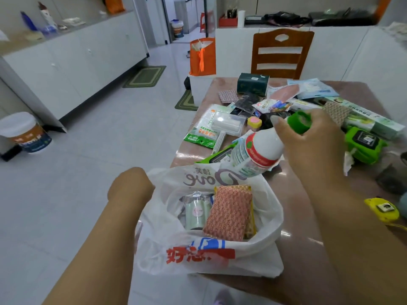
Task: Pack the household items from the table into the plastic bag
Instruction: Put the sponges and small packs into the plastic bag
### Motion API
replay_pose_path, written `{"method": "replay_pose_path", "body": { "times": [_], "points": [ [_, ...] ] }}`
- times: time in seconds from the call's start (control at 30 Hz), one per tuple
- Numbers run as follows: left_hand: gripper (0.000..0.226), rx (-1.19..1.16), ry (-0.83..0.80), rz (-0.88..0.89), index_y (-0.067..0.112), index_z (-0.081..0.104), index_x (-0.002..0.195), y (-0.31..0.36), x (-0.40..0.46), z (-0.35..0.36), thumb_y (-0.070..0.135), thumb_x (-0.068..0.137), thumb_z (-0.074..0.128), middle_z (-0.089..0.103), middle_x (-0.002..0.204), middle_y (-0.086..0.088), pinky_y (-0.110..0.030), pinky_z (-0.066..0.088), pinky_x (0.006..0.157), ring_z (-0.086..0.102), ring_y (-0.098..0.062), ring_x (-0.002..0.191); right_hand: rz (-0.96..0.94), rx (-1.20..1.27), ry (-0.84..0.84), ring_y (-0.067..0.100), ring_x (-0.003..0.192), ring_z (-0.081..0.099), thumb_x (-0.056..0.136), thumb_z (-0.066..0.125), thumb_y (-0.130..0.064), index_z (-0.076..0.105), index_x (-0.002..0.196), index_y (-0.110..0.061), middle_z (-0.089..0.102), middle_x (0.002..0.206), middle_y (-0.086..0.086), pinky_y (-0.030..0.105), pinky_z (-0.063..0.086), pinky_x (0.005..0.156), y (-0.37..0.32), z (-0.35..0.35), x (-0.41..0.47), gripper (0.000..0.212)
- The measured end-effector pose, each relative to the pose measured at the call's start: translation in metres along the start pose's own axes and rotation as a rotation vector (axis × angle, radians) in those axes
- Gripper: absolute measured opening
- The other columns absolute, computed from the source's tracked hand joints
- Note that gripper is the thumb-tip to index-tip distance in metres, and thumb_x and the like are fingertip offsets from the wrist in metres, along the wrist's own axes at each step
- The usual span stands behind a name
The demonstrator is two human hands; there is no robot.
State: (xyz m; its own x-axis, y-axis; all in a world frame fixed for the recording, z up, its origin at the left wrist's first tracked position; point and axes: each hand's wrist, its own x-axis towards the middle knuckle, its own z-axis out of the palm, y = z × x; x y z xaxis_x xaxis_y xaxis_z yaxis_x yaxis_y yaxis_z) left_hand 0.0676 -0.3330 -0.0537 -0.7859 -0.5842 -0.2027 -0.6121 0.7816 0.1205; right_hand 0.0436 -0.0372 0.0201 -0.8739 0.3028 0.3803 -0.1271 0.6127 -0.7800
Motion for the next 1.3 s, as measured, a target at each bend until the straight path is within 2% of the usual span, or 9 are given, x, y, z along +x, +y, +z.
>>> {"method": "replay_pose_path", "body": {
  "times": [0.17, 0.27, 0.43, 0.5, 0.7, 0.83, 0.97, 1.07, 1.3],
  "points": [
    [0.032, -0.942, -0.251, -0.06, 0.003, 0.057, 0.068, 0.004, -0.008, -0.021, 0.022, 0.092, 0.061, 0.043, 0.055, -0.006, -0.016, 0.027, 0.037, 0.035, -0.011, 0.033, 0.299, 0.247, -0.48, 0.028, 0.07, 0.066, 0.079, 0.071, -0.042, 0.061, 0.075, -0.014, 0.066, 0.075, 0.009, 0.043, 0.058, 0.061, 0.002, 0.093, -0.043, 0.03],
    [0.024, -1.272, -0.427, -0.048, 0.002, 0.06, 0.085, 0.003, -0.013, -0.038, 0.024, 0.095, 0.055, 0.041, 0.059, -0.002, -0.012, 0.027, 0.031, 0.034, -0.003, 0.029, 0.495, 0.29, -0.651, 0.033, 0.083, 0.067, 0.077, 0.071, -0.043, 0.065, 0.089, -0.008, 0.069, 0.091, 0.015, 0.051, 0.057, 0.075, 0.006, 0.145, -0.076, 0.037],
    [0.024, -1.353, -0.513, -0.007, 0.003, 0.059, 0.097, 0.001, -0.013, -0.046, 0.025, 0.096, 0.051, 0.041, 0.055, 0.001, -0.011, 0.02, 0.031, 0.028, -0.004, 0.031, 0.401, 0.02, -0.831, 0.029, 0.095, 0.062, 0.088, 0.055, -0.053, 0.054, 0.12, -0.001, 0.063, 0.114, 0.014, 0.03, 0.044, 0.071, 0.008, 0.169, -0.086, 0.061],
    [0.026, -1.37, -0.543, 0.005, 0.003, 0.058, 0.099, 0.003, -0.012, -0.047, 0.027, 0.096, 0.05, 0.042, 0.054, 0.001, -0.011, 0.02, 0.031, 0.028, -0.003, 0.03, 0.349, -0.123, -0.874, 0.03, 0.092, 0.064, 0.09, 0.046, -0.057, 0.053, 0.121, -0.003, 0.064, 0.115, 0.016, 0.034, 0.048, 0.074, 0.008, 0.169, -0.08, 0.063],
    [0.03, -1.358, -0.599, 0.037, 0.004, 0.055, 0.107, 0.022, -0.011, -0.048, 0.03, 0.097, 0.048, 0.042, 0.059, -0.002, -0.011, 0.024, 0.03, 0.03, -0.004, 0.032, 0.001, -0.55, -1.006, 0.038, 0.13, 0.037, 0.1, 0.028, -0.049, 0.039, 0.143, -0.018, 0.037, 0.145, 0.021, 0.047, 0.036, 0.104, 0.012, 0.161, -0.07, 0.053],
    [0.031, -1.384, -0.61, 0.07, 0.003, 0.055, 0.107, 0.03, -0.008, -0.05, 0.031, 0.096, 0.047, 0.043, 0.058, -0.001, -0.011, 0.022, 0.028, 0.029, -0.003, 0.031, -0.084, -0.54, -0.894, 0.034, 0.12, 0.044, 0.097, 0.035, -0.049, 0.053, 0.128, -0.009, 0.05, 0.131, 0.019, 0.044, 0.04, 0.099, 0.02, 0.15, -0.06, 0.054],
    [0.031, -1.412, -0.623, 0.119, 0.004, 0.056, 0.106, 0.042, -0.006, -0.049, 0.032, 0.096, 0.045, 0.045, 0.053, 0.0, -0.009, 0.021, 0.027, 0.028, -0.003, 0.028, 0.056, -0.444, -0.315, 0.028, 0.112, 0.048, 0.091, 0.049, -0.039, 0.059, 0.115, -0.011, 0.057, 0.118, 0.01, 0.039, 0.039, 0.093, 0.067, 0.096, -0.017, 0.038],
    [0.03, -1.385, -0.653, 0.132, 0.007, 0.055, 0.104, 0.061, -0.008, -0.038, 0.034, 0.096, 0.045, 0.045, 0.05, 0.001, -0.008, 0.021, 0.027, 0.028, -0.003, 0.028, 0.318, -0.594, -0.103, 0.03, 0.119, 0.046, 0.085, 0.052, -0.03, 0.055, 0.12, -0.01, 0.055, 0.125, 0.012, 0.039, 0.034, 0.099, 0.128, 0.047, 0.013, 0.04],
    [0.027, -1.354, -0.689, 0.084, 0.011, 0.055, 0.1, 0.087, -0.009, -0.012, 0.036, 0.096, 0.046, 0.045, 0.052, 0.001, -0.009, 0.023, 0.028, 0.029, -0.004, 0.028, 0.834, -0.805, -0.289, 0.033, 0.139, 0.022, 0.084, 0.052, -0.026, 0.03, 0.145, -0.023, 0.023, 0.153, 0.004, 0.053, 0.019, 0.109, 0.246, -0.023, 0.035, 0.065]
  ]
}}
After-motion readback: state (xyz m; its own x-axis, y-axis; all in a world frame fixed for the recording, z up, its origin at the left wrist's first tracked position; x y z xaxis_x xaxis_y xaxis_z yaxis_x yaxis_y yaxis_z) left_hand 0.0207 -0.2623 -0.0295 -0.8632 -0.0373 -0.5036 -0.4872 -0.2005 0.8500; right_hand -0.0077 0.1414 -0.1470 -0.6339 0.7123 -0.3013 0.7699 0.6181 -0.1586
